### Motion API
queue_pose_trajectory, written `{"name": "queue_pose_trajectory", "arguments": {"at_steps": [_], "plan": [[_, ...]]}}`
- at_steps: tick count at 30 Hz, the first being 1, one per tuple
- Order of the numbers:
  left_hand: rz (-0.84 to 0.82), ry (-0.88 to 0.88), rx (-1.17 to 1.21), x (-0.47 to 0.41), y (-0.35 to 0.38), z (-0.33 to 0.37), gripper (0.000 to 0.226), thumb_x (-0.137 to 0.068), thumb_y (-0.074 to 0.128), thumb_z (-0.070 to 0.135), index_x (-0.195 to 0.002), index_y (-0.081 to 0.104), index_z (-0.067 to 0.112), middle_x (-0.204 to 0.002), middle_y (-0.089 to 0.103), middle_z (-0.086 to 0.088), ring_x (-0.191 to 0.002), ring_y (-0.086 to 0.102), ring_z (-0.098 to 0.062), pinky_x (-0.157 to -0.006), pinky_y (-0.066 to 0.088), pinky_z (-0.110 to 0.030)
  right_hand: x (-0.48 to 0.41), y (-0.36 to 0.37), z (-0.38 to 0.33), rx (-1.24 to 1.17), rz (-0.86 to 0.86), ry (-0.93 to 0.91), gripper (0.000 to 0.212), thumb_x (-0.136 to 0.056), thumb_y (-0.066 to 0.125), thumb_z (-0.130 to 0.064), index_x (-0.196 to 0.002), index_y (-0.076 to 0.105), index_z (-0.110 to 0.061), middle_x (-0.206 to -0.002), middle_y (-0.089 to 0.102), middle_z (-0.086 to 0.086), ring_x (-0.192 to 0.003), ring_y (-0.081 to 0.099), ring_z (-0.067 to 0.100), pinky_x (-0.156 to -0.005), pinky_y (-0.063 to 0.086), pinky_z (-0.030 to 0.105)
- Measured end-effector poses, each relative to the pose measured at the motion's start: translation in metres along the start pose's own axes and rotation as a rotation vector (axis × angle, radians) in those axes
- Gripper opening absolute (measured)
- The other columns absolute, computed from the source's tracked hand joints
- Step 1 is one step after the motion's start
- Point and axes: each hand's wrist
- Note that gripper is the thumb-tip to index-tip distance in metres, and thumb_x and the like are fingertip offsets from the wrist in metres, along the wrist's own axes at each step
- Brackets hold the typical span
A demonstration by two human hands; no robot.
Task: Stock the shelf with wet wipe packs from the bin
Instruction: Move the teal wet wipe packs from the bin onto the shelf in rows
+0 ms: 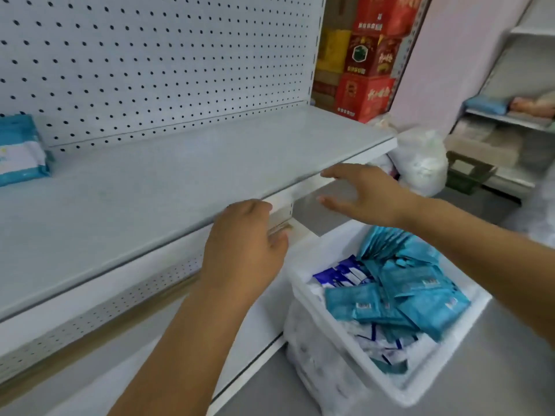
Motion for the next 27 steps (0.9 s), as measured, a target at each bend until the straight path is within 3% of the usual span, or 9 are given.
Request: {"name": "queue_pose_trajectory", "arguments": {"at_steps": [2, 6, 13, 16, 20, 27], "plan": [[-0.051, 0.065, -0.025, 0.002, 0.022, 0.012, 0.039, -0.089, 0.066, 0.04, -0.117, 0.065, 0.012, -0.114, 0.066, -0.005, -0.111, 0.058, -0.028, -0.096, 0.047, -0.041, 0.022, 0.003, 0.032, -0.029, -0.004, 0.099, 0.053, -0.092, 0.067, -0.045, -0.136, 0.057, -0.018, -0.135, 0.061, -0.002, -0.124, 0.054, 0.013, -0.092, 0.032, 0.012], [-0.181, 0.121, -0.08, 0.012, 0.065, 0.015, 0.044, -0.094, 0.059, 0.045, -0.126, 0.059, 0.014, -0.132, 0.059, -0.005, -0.125, 0.049, -0.025, -0.108, 0.039, -0.039, 0.054, 0.025, 0.093, -0.028, -0.051, 0.294, 0.051, -0.091, 0.067, -0.047, -0.132, 0.061, -0.018, -0.128, 0.064, 0.001, -0.119, 0.058, 0.016, -0.093, 0.039, 0.021], [-0.396, 0.015, -0.085, 0.01, 0.119, 0.009, 0.057, -0.097, 0.052, 0.051, -0.141, 0.047, 0.014, -0.141, 0.053, -0.006, -0.13, 0.048, -0.025, -0.106, 0.04, -0.038, 0.068, 0.063, 0.168, -0.099, -0.053, 0.621, 0.036, -0.092, 0.068, -0.044, -0.115, 0.069, -0.016, -0.114, 0.07, 0.004, -0.107, 0.065, 0.022, -0.093, 0.049, 0.031], [-0.42, -0.026, -0.1, 0.0, 0.133, 0.004, 0.062, -0.098, 0.049, 0.052, -0.146, 0.041, 0.014, -0.151, 0.045, -0.007, -0.138, 0.041, -0.026, -0.112, 0.038, -0.042, 0.059, 0.075, 0.18, -0.147, -0.002, 0.662, 0.031, -0.092, 0.07, -0.037, -0.114, 0.07, -0.015, -0.112, 0.071, 0.003, -0.105, 0.065, 0.022, -0.093, 0.05, 0.032], [-0.424, -0.061, -0.089, -0.014, 0.149, 0.003, 0.061, -0.099, 0.046, 0.05, -0.146, 0.04, 0.012, -0.155, 0.038, -0.01, -0.143, 0.035, -0.027, -0.116, 0.032, -0.044, 0.035, 0.09, 0.191, -0.137, 0.004, 0.66, 0.03, -0.093, 0.068, -0.036, -0.115, 0.069, -0.016, -0.114, 0.07, 0.001, -0.097, 0.06, 0.014, -0.086, 0.043, 0.024], [-0.489, -0.15, -0.034, -0.03, 0.172, 0.0, 0.062, -0.1, 0.041, 0.054, -0.147, 0.038, 0.013, -0.15, 0.046, -0.008, -0.136, 0.044, -0.026, -0.108, 0.04, -0.042, -0.027, 0.106, 0.212, -0.05, -0.095, 0.744, 0.058, -0.09, 0.06, -0.058, -0.132, 0.057, -0.017, -0.132, 0.06, 0.005, -0.117, 0.058, 0.027, -0.092, 0.045, 0.032]]}}
Point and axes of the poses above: each hand's wrist, its own x-axis away from the middle knuckle, its own y-axis out of the palm, z = x × y
